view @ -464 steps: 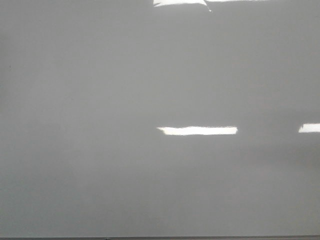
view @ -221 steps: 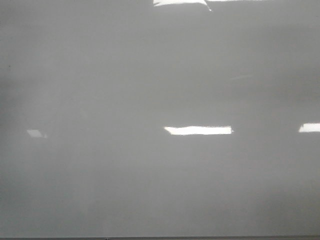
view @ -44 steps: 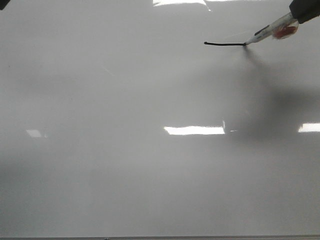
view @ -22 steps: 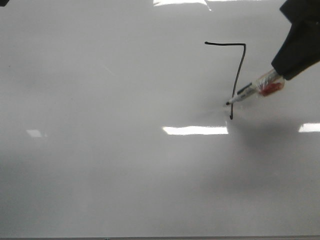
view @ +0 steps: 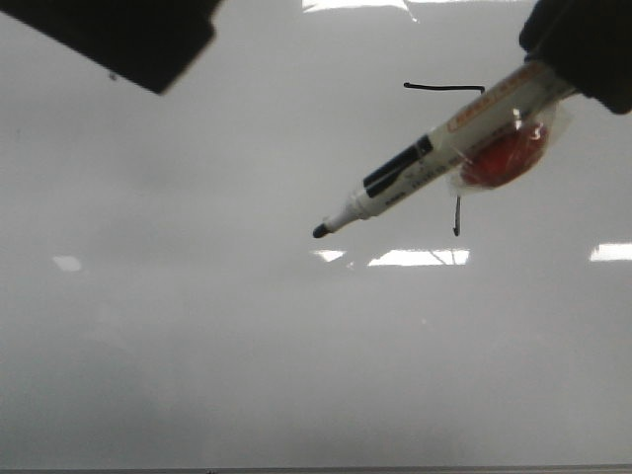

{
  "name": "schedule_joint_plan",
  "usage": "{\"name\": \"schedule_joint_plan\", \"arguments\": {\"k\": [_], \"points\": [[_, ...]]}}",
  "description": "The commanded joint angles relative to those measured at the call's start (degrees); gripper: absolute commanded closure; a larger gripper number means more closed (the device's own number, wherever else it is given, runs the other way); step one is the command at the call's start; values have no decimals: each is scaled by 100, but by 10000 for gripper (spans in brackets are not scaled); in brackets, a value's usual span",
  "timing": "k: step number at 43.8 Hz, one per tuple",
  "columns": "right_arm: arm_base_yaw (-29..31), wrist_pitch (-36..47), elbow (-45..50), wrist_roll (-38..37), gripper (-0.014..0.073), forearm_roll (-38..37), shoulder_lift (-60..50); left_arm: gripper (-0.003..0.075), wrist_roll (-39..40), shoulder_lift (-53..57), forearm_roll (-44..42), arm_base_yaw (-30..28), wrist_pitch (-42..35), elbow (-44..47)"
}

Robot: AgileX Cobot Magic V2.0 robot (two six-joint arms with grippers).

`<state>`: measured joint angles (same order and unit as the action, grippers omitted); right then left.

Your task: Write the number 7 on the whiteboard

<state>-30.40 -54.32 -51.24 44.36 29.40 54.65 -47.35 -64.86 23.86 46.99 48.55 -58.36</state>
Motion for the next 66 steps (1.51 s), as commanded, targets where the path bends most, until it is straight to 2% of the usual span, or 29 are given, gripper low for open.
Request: {"name": "schedule_joint_plan", "arguments": {"k": [1, 9, 19, 23, 30, 38, 41, 45, 49, 53, 56, 61, 66], "points": [[-32, 138, -191, 168, 653, 465, -132, 185, -44, -162, 207, 358, -530, -212], [-32, 114, -191, 191, 653, 633, -126, 185, -44, -660, 207, 829, -987, -212], [-32, 96, -191, 191, 653, 654, -126, 206, -44, -1001, 182, 884, -1239, -212], [-32, 96, -191, 191, 653, 654, -126, 275, -44, -1013, 182, 884, -1268, -212], [-32, 96, -191, 191, 653, 654, -126, 484, -44, -1022, 182, 884, -1255, -212], [-32, 97, -191, 191, 636, 654, -126, 621, -44, -1022, 182, 884, -1255, -212], [-32, 90, -191, 191, 573, 648, -126, 645, -44, -1022, 182, 884, -1255, -212], [-32, 96, -191, 191, 400, 628, -126, 662, -44, -1022, 182, 884, -1266, -212], [-26, 96, -191, 191, 179, 580, -126, 662, -44, -1022, 114, 884, -1266, -212], [21, 82, -203, 82, 42, 226, -170, 662, 118, -1022, -179, 841, -1230, -238], [174, 71, -259, -382, 10, -212, -330, 662, 532, -1009, -613, 716, -1075, -324], [602, -46, -350, -1287, 13, -1071, -698, 662, 1674, -940, -1565, 306, -530, -577], [925, -230, -332, -1944, 13, -1553, -990, 662, 2686, -832, -2456, -151, -213, -710]]}}
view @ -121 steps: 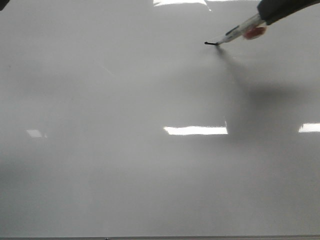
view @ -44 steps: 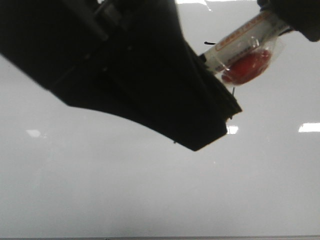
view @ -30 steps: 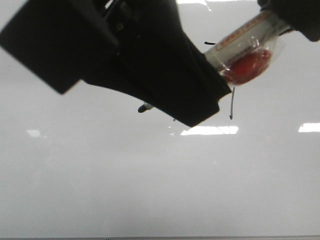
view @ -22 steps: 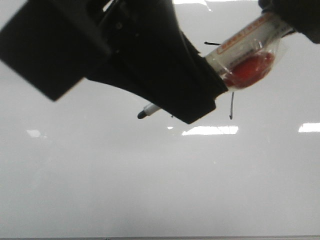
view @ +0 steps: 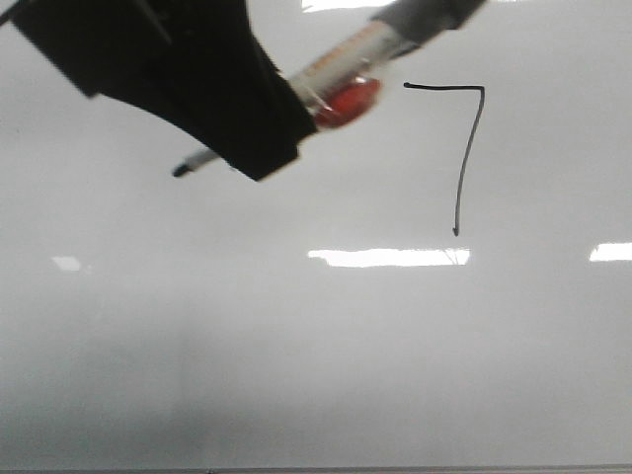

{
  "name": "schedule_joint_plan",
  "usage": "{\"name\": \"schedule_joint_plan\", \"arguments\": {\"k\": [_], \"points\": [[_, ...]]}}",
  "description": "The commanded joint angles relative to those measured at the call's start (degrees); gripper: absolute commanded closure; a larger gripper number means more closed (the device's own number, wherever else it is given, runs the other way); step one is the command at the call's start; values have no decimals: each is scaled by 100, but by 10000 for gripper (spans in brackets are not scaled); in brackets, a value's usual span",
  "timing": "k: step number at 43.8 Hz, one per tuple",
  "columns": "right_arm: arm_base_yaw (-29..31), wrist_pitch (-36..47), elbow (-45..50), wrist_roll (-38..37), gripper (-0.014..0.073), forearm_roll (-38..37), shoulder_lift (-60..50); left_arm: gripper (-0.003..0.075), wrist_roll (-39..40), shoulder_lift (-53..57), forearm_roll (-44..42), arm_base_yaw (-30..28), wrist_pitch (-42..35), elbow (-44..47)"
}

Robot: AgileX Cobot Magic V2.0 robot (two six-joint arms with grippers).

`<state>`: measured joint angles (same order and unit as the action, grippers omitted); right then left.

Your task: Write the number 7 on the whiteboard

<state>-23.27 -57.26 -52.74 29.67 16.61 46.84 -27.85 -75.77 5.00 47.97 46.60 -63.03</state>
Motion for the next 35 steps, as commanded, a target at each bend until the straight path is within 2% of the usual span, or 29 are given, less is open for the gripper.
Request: {"name": "schedule_joint_plan", "arguments": {"k": [1, 6, 12, 18, 24, 29, 35], "points": [[286, 15, -174, -579, 13, -340, -258, 662, 1047, 280, -738, -385, 40, -254], [543, -223, -165, -940, 13, -468, -328, 662, 2240, 357, -1604, -1078, 387, -254], [623, -354, -165, -940, 13, -468, -328, 662, 2905, 382, -1929, -2085, 444, -243], [623, -354, -165, -940, 13, -468, -328, 662, 3209, 382, -1918, -3096, -205, -4], [621, -348, -165, -940, 13, -468, -328, 662, 3627, 325, -1797, -3970, -1233, 374], [621, -348, -165, -940, 13, -468, -328, 662, 3738, 189, -1430, -4461, -2021, 609], [621, -294, -165, -940, 13, -468, -328, 660, 3738, -71, -1315, -4712, -2316, 658]]}}
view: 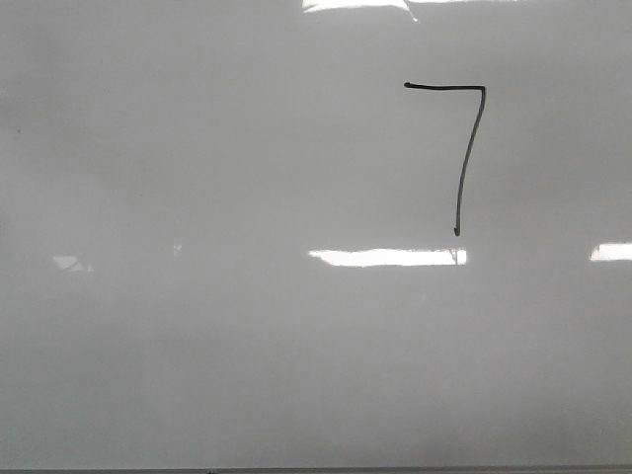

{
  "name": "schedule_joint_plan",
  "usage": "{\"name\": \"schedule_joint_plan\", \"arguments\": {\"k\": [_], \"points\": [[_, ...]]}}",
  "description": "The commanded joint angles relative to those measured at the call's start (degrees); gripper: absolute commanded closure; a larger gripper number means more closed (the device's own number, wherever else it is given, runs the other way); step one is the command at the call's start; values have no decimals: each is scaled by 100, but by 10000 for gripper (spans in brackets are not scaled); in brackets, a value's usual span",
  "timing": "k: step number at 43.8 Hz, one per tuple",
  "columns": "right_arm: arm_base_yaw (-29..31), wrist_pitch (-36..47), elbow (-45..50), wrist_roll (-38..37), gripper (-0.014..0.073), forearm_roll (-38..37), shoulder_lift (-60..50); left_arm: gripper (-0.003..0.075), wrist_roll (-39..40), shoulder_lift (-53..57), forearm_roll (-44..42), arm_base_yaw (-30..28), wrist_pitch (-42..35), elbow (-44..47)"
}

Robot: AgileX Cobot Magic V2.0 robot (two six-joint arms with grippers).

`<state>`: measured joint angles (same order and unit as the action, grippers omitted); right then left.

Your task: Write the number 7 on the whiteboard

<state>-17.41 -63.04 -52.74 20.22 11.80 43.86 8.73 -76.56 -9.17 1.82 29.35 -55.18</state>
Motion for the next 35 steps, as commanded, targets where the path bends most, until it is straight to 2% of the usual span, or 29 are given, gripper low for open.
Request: {"name": "schedule_joint_plan", "arguments": {"k": [1, 11, 14, 20, 25, 30, 35], "points": [[35, 291, -165, 5, 13, 13, -30, 659, 80, -30, 102, -109, -622, -127], [35, 381, -165, 5, 13, 13, -30, 647, 80, -490, 102, -118, -823, -148], [35, 387, -165, 5, 13, 13, -30, 603, 80, -595, 102, -118, -823, -148], [35, 398, -165, 5, 13, 13, -30, 429, 80, -710, 102, -118, -823, -148], [35, 403, -165, 5, 13, 13, -30, 326, 80, -711, 102, -118, -823, -160], [35, 403, -165, 5, 13, 13, -30, 311, 80, -688, 102, -118, -715, -246], [35, 415, -174, 5, 13, 13, -30, 311, 80, -616, 51, -118, -177, -517]]}}
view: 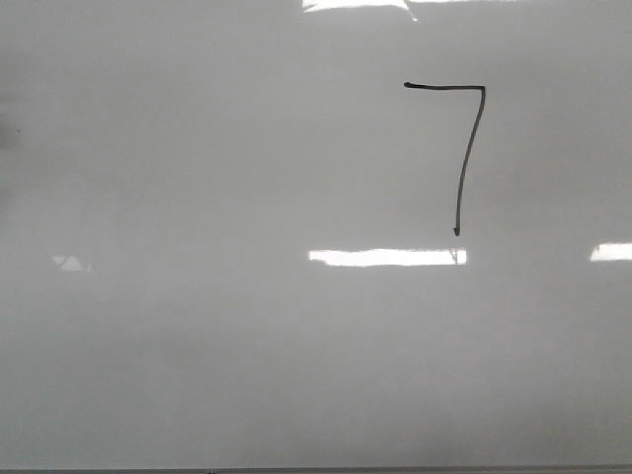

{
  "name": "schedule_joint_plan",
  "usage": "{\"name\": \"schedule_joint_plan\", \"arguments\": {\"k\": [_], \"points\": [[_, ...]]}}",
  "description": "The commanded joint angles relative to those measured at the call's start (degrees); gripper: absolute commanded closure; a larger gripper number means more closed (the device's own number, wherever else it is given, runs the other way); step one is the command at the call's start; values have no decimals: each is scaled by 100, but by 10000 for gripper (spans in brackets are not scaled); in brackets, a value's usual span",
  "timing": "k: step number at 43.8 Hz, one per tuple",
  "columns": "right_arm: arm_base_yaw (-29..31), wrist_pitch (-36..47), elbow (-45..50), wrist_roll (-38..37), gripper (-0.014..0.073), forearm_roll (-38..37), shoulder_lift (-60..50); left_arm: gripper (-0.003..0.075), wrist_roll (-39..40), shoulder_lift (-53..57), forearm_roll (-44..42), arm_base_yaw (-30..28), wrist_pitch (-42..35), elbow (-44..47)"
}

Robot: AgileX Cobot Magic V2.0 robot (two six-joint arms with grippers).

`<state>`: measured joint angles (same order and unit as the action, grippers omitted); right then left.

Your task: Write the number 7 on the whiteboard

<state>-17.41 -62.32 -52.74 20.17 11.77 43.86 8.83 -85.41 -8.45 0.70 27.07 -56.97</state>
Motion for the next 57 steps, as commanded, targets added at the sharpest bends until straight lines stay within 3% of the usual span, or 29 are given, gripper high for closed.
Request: {"name": "schedule_joint_plan", "arguments": {"k": [1, 8, 16, 20, 33, 42, 54, 57], "points": [[35, 343, -174, 10, 13, 16, -30, 311, 70, 288, -21, -7, 169, -375], [35, 162, -282, -207, 13, -81, -30, 311, -363, 724, -21, 181, 993, -674], [35, -367, -499, -1727, 13, -1013, -178, 311, -755, 1712, 129, 869, 1907, -680], [35, -345, -457, -2050, 13, -1177, -368, 311, -883, 2274, 348, 1371, 2171, -583], [35, -112, 25, -1735, 13, -1177, -1330, 311, -831, 3962, 845, 2782, 1922, 338], [35, -106, 213, -1691, 13, -1177, -1818, 312, -655, 4638, 664, 2843, 1550, 976], [35, -101, 262, -1697, 16, -1177, -1901, 314, -358, 4716, 480, 2843, 1385, 1067], [35, -101, 262, -1734, 81, -1177, -1896, 349, -358, 4716, 480, 2843, 1343, 1067]]}}
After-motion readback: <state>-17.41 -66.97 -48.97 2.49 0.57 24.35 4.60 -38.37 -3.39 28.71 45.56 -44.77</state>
